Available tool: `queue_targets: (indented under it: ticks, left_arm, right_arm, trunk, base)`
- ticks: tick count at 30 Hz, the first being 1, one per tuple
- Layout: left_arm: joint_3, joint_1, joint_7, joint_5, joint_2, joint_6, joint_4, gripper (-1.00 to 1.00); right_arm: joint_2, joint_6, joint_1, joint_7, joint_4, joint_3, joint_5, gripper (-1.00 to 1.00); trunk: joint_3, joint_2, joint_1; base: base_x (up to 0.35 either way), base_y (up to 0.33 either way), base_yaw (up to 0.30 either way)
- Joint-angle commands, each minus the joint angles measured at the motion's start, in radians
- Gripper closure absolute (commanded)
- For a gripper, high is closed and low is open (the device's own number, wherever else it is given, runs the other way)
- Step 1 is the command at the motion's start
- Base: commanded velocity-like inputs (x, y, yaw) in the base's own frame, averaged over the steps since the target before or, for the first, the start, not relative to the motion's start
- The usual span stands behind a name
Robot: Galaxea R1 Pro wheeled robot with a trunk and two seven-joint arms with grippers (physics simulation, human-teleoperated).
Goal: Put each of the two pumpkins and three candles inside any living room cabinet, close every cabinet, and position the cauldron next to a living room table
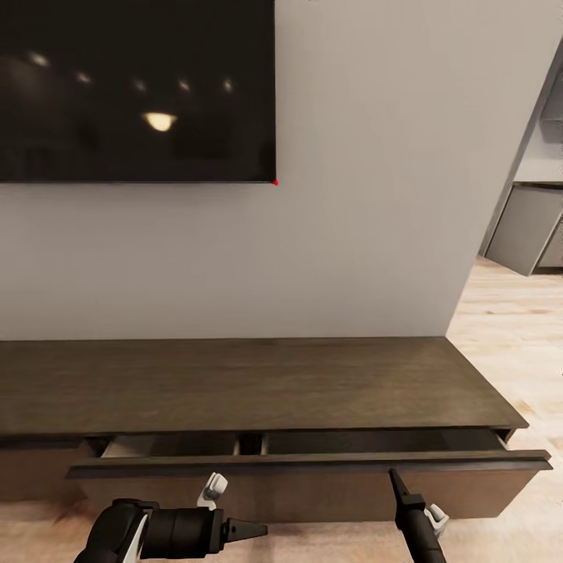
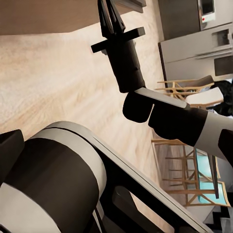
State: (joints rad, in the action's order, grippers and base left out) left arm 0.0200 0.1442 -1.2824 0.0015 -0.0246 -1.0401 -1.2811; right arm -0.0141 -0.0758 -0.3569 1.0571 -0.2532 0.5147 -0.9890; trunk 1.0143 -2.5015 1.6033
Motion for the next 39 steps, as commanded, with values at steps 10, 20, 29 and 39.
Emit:
queue_targets:
  ticks: [10, 20, 29, 39]
  left_arm:
    - [0.0, 0.0, 0.0, 0.0, 0.0, 0.0, 0.0, -1.0]
    - [0.0, 0.0, 0.0, 0.0, 0.0, 0.0, 0.0, -1.0]
    - [0.0, 0.0, 0.0, 0.0, 0.0, 0.0, 0.0, -1.0]
    - [0.0, 0.0, 0.0, 0.0, 0.0, 0.0, 0.0, -1.0]
  right_arm:
    - [0.0, -0.003, -0.001, 0.018, -0.001, -0.012, -0.002, 1.0]
    - [0.0, -0.003, -0.001, 0.018, -0.001, -0.012, -0.002, 1.0]
    - [0.0, -0.003, -0.001, 0.018, -0.001, -0.012, -0.002, 1.0]
    - [0.0, -0.004, -0.001, 0.018, -0.001, -0.012, -0.002, 1.0]
  trunk:
    - [0.0, 0.0, 0.0]
    - [0.0, 0.0, 0.0]
    - [0.0, 0.0, 0.0]
    - [0.0, 0.0, 0.0]
  base:
    - [-0.112, 0.0, 0.0]
    - [-0.105, 0.0, 0.0]
    - [-0.137, 0.0, 0.0]
    - [-0.106, 0.0, 0.0]
